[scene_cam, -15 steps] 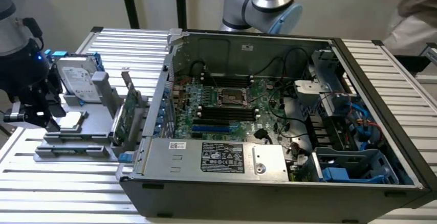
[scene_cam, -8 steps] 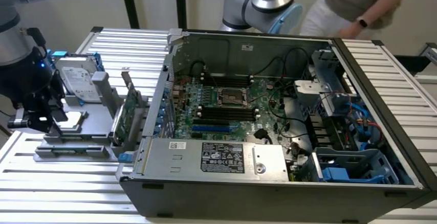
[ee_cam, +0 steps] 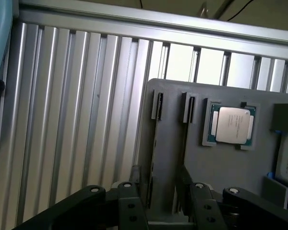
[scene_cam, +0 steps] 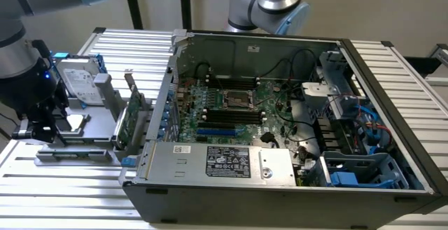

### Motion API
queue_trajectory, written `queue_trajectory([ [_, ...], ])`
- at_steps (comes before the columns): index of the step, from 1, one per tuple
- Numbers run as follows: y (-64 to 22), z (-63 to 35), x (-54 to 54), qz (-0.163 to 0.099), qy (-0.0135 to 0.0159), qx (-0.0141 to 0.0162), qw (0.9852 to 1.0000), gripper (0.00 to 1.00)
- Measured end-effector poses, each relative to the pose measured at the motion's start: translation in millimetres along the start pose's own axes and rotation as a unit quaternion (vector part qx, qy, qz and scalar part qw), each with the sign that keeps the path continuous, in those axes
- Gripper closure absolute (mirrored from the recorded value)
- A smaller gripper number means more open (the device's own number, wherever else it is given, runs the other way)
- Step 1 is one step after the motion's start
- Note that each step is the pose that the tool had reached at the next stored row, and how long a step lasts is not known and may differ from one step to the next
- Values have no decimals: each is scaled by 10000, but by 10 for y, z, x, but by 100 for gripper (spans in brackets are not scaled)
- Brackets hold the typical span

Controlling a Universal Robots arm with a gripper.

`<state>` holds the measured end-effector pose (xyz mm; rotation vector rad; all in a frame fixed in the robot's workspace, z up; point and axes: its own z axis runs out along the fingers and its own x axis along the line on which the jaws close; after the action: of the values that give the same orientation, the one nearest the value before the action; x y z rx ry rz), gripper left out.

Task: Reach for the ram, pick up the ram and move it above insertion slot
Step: 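Pick up the ram and move it above insertion slot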

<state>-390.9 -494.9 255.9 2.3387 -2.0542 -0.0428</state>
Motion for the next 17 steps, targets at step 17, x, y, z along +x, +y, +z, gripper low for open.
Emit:
queue_trajectory([
  [17,-11,308,21,11,-3,2,10000,58],
])
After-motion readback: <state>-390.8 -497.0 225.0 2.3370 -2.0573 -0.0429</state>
